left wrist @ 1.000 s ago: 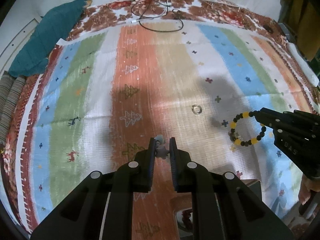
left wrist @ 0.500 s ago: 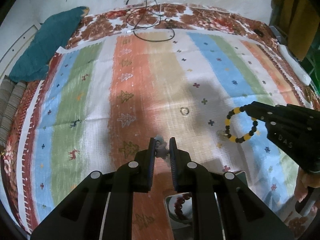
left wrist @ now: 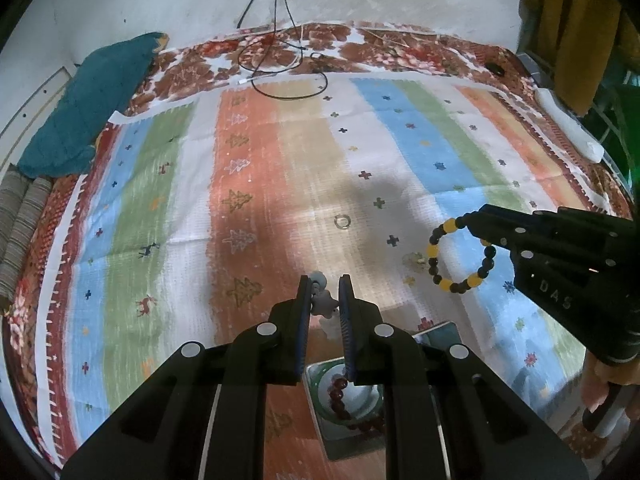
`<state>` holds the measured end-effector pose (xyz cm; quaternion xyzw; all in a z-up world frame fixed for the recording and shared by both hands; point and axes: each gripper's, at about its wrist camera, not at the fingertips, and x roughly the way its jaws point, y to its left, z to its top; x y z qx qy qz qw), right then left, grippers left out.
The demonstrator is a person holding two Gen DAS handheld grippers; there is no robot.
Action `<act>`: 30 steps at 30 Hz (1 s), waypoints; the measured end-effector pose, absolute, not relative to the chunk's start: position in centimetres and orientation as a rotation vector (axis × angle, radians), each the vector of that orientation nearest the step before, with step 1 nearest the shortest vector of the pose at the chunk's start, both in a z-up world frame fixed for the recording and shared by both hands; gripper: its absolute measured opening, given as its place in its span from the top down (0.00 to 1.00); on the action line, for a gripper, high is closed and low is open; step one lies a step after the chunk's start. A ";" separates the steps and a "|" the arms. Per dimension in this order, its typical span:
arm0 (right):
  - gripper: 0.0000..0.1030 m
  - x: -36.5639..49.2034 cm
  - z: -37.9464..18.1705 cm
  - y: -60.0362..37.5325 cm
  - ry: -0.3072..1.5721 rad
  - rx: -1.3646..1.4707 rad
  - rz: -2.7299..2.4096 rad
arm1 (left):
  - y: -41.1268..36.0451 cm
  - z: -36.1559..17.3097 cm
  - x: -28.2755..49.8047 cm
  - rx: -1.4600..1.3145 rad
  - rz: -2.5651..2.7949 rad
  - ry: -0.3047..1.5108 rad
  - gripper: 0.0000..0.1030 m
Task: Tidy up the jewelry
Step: 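Lift both held bracelets and carry them back over the silver tin, then lower both bracelets into the tin and open both grippers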
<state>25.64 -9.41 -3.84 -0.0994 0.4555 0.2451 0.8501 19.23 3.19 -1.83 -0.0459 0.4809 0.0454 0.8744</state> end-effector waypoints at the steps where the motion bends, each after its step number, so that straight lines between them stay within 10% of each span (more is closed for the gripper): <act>1: 0.89 25.4 -3.8 -9.4 0.958 -0.210 0.517 | 3.1 -1.7 19.0 -0.096 0.094 1.002 0.87; 30: 0.89 18.7 -1.7 -9.8 0.887 -0.224 0.584 | 1.0 -0.7 14.3 -0.062 0.087 0.964 0.87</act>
